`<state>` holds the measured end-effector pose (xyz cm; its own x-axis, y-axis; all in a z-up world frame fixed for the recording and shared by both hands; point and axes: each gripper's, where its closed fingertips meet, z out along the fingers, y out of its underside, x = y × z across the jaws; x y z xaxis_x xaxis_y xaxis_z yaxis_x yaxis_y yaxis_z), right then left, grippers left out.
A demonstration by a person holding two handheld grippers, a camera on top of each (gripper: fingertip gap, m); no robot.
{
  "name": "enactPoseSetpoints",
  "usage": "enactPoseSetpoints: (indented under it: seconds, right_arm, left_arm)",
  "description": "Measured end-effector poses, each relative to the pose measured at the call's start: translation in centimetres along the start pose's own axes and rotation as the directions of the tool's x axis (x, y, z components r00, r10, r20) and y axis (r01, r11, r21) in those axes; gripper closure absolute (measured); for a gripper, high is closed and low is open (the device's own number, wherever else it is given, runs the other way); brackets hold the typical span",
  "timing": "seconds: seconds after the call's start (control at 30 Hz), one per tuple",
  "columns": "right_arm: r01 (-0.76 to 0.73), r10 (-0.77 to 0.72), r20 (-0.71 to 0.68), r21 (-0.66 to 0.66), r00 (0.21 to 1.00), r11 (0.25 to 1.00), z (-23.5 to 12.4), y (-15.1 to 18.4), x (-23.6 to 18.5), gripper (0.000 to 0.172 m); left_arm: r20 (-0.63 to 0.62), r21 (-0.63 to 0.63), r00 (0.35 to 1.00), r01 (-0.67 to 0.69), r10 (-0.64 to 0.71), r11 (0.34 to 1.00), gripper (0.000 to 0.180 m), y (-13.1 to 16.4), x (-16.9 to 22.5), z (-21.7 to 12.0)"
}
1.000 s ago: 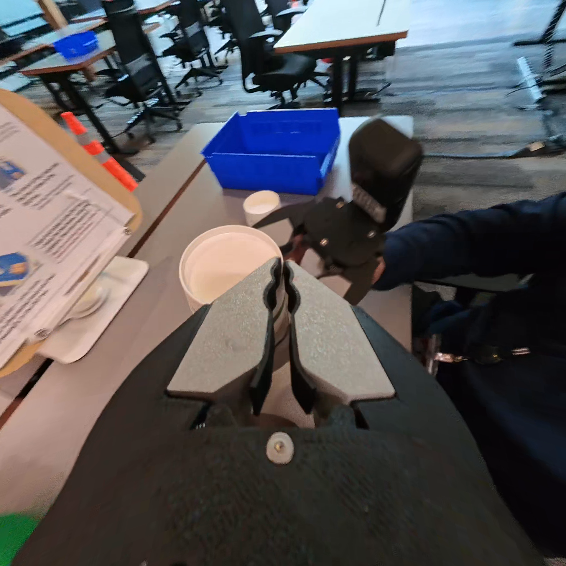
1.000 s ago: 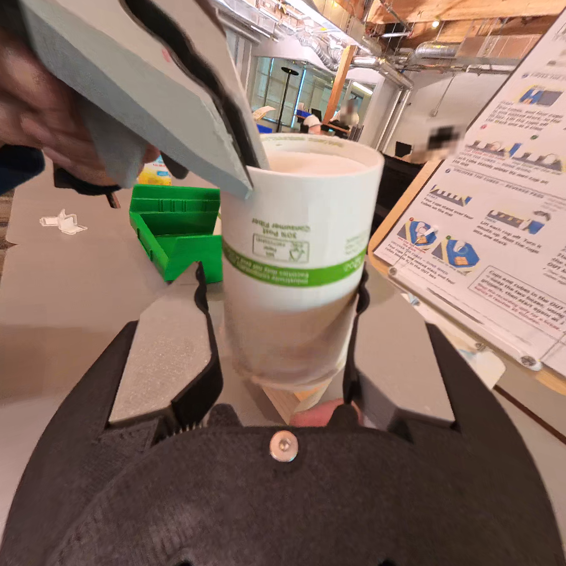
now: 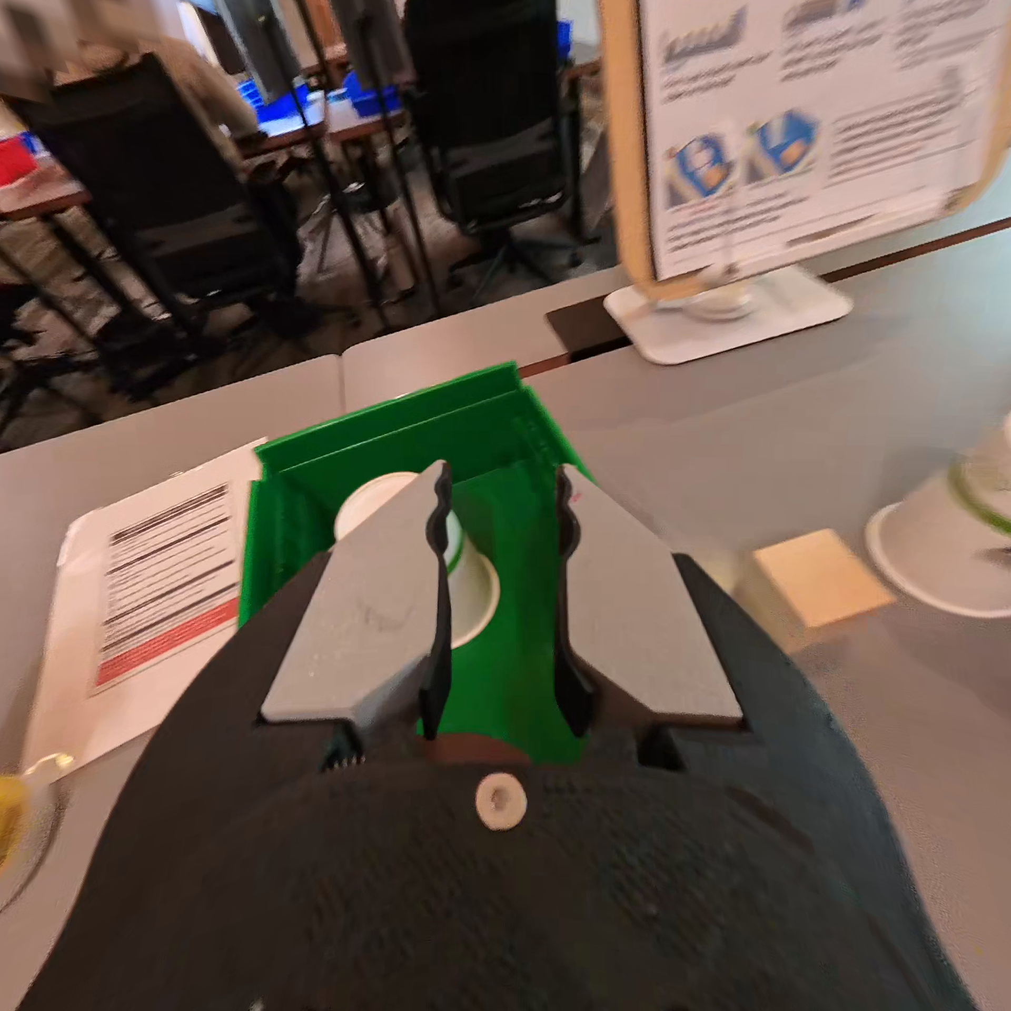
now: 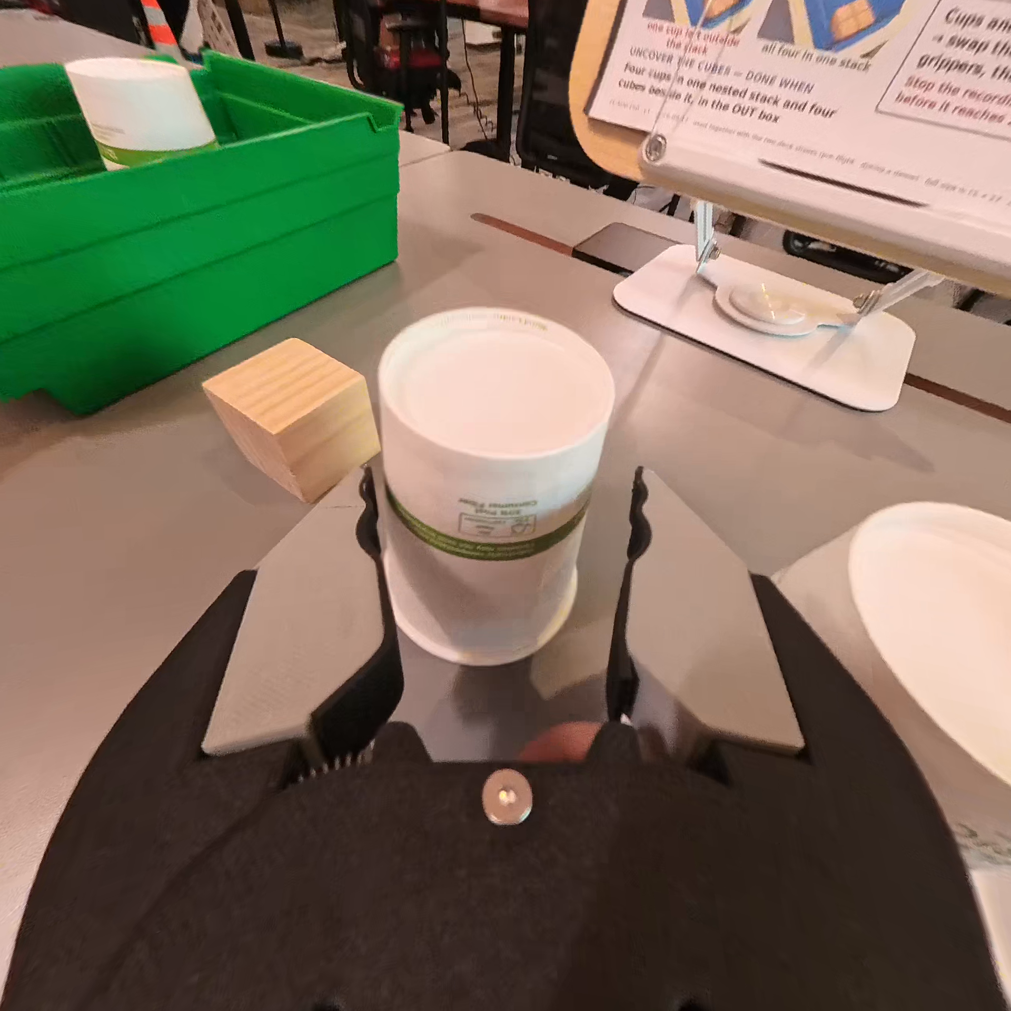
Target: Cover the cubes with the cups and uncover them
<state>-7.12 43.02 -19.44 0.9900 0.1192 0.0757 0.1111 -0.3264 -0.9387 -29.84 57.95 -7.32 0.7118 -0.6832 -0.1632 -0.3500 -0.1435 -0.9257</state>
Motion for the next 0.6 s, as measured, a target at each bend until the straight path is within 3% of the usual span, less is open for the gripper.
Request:
enactPoseSetpoints:
  seconds: [0.17, 0.33, 0.37, 0.47, 0.6]
  right_arm:
    - [0.059, -0.058, -0.007, 0.102, 0.998, 0.993, -1.5, -2.1, -1.1, 0.083]
    - [0.106, -0.103, -0.028, 0.176, 0.994, 0.979, -2.9, -3.6, -1.6, 0.084]
    - [0.101, -0.099, -0.02, 0.182, 0.995, 0.978, -3.0, -3.8, -1.7, 0.085]
    - [0.087, -0.087, -0.008, 0.204, 0.996, 0.975, -3.5, -4.2, -1.7, 0.086]
    - [0.068, -0.082, 0.038, 0.273, 0.996, 0.96, -4.6, -5.5, -2.3, 0.087]
  left_arm:
    - [0.076, -0.145, 0.995, -0.06, 0.071, 0.988, 0.145, 2.5, -3.2, 3.7]
    - [0.016, -0.393, 0.986, -0.145, 0.164, 0.908, 0.163, 7.4, -3.5, 6.7]
    - [0.04, -0.375, 0.98, -0.168, 0.197, 0.912, 0.175, 7.1, -3.9, 6.9]
    - [0.023, -0.404, 0.981, -0.169, 0.195, 0.899, 0.179, 6.9, -3.8, 6.2]
    - [0.04, -0.307, 0.972, -0.207, 0.23, 0.929, 0.18, 3.3, -3.2, 3.8]
